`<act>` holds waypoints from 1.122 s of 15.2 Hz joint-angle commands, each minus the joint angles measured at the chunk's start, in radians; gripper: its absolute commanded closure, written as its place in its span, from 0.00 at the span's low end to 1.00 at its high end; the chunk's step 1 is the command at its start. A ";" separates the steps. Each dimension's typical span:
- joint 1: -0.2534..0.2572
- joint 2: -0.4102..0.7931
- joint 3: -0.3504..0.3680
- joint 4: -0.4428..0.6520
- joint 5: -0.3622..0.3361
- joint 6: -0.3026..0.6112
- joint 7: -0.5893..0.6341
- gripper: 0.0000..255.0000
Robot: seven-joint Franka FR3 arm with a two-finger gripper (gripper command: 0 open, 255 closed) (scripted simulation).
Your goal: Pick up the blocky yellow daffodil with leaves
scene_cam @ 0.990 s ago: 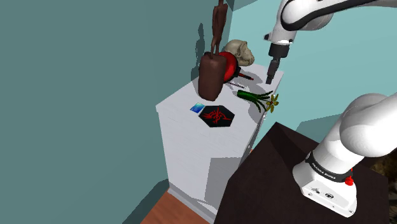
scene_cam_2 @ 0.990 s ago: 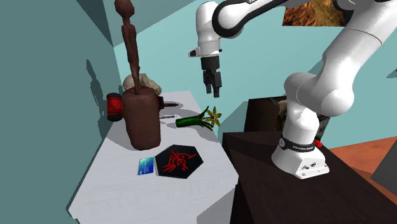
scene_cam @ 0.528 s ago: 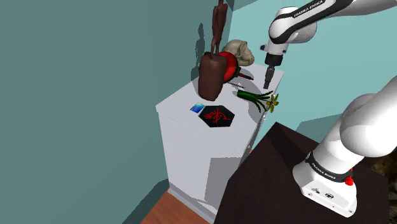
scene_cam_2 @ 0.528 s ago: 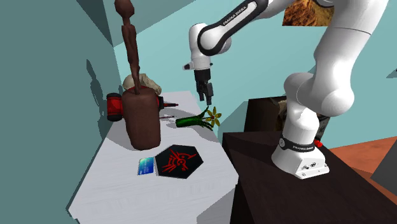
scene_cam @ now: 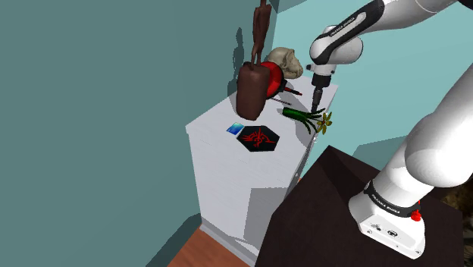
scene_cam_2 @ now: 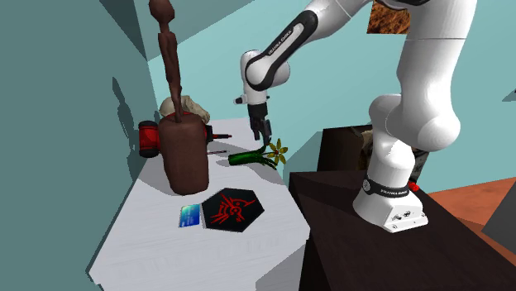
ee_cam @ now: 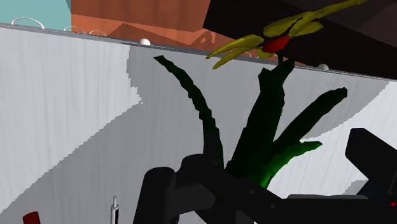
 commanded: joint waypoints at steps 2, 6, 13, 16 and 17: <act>-0.001 0.038 -0.001 -0.014 0.026 0.046 -0.023 0.00; -0.002 0.059 0.001 -0.020 0.042 0.068 -0.036 1.00; -0.002 0.058 0.000 -0.020 0.041 0.068 -0.035 1.00; -0.001 0.045 0.000 -0.016 0.031 0.053 -0.027 1.00; -0.001 0.033 -0.001 -0.012 0.023 0.040 -0.020 1.00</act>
